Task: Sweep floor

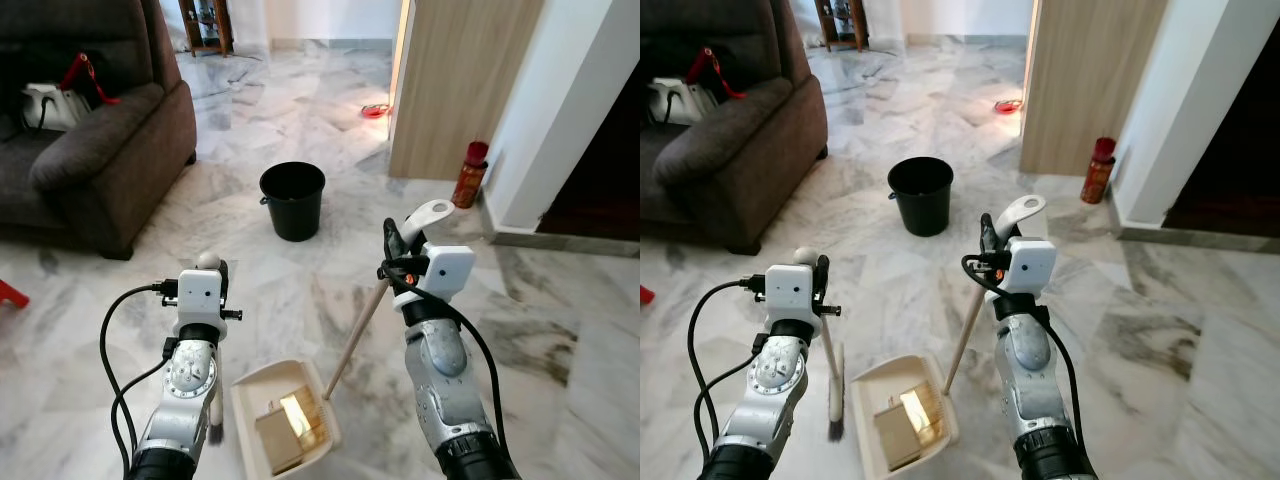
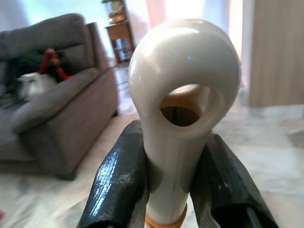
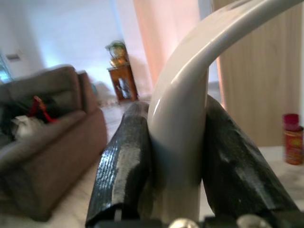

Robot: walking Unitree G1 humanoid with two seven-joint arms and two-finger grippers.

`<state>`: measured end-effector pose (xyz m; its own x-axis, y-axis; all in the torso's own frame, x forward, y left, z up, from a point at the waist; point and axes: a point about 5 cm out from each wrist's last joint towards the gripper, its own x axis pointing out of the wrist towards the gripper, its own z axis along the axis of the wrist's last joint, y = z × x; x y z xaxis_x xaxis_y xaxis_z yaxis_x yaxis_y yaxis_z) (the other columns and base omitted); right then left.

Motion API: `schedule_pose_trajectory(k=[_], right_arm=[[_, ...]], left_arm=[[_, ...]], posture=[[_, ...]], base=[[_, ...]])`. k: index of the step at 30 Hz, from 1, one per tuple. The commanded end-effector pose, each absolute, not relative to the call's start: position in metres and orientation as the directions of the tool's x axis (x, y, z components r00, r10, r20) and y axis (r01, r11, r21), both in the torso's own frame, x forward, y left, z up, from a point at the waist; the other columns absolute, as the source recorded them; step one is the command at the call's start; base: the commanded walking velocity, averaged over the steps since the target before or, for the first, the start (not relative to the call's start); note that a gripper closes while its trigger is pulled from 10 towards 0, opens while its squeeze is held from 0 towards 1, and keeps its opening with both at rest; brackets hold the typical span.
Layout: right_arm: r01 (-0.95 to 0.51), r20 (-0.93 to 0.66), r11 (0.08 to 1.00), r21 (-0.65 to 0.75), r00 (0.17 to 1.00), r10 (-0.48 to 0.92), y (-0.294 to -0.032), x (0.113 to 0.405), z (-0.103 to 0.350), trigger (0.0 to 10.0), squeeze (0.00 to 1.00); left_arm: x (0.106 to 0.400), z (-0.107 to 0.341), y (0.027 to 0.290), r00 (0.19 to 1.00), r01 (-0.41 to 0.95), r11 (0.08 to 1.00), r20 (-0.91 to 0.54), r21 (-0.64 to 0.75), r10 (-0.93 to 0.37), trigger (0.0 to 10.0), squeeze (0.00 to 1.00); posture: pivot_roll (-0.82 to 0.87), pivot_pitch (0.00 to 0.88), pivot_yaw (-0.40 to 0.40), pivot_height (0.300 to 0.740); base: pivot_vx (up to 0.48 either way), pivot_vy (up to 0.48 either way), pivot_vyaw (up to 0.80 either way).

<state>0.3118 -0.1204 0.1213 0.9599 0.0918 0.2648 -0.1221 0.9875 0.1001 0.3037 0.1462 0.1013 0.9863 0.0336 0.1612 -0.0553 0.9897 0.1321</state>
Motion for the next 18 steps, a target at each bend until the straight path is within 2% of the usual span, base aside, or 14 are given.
schedule_pose_trajectory(k=[1,4,18], right_arm=[[-0.153,0.349,0.985,0.073,0.93,0.119,-0.1123,0.3149,0.1413,10.0,0.0],[-0.154,0.346,0.985,0.077,0.931,0.119,-0.1122,0.315,0.1411,10.0,0.0],[-0.153,0.336,0.984,0.086,0.935,0.116,-0.1123,0.3144,0.1389,10.0,0.0]], left_arm=[[0.3058,0.1148,0.1525,0.974,-0.074,0.988,0.223,0.138,0.042,10.0,0.0],[0.3058,0.1147,0.1528,0.974,-0.075,0.987,0.223,0.139,0.043,10.0,0.0],[0.305,0.1138,0.1529,0.975,-0.075,0.987,0.219,0.14,0.043,10.0,0.0]], posture=[[0.05,0.0,0.032,0.74],[0.05,0.0,0.032,0.74],[0.05,0.0,0.033,0.74]], base=[[0.304,0.0,0.79],[0.305,0.0,0.74],[0.315,0.0,0.0]])
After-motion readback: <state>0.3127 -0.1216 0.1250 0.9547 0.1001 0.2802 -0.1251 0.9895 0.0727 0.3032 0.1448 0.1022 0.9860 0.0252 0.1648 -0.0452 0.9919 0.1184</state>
